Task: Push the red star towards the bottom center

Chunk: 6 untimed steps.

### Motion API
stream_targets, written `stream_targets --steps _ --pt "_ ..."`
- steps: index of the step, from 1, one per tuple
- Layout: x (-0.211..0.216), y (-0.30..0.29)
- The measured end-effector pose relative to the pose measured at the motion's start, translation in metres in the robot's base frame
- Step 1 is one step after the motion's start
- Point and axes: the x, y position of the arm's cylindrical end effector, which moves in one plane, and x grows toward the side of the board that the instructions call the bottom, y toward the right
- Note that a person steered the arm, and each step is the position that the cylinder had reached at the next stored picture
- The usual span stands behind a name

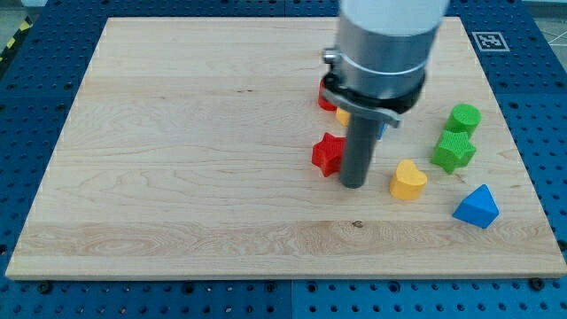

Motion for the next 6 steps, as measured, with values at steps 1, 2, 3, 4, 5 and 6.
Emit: stream_targets --steps 1,2,3,4,5,6 --pt "-0.027 0.021" --pt "-0.049 0.015" --pt "-0.051 -0.009" --pt "-0.041 -0.031" --pt "-0.021 -0.042" --pt "-0.011 -0.051"
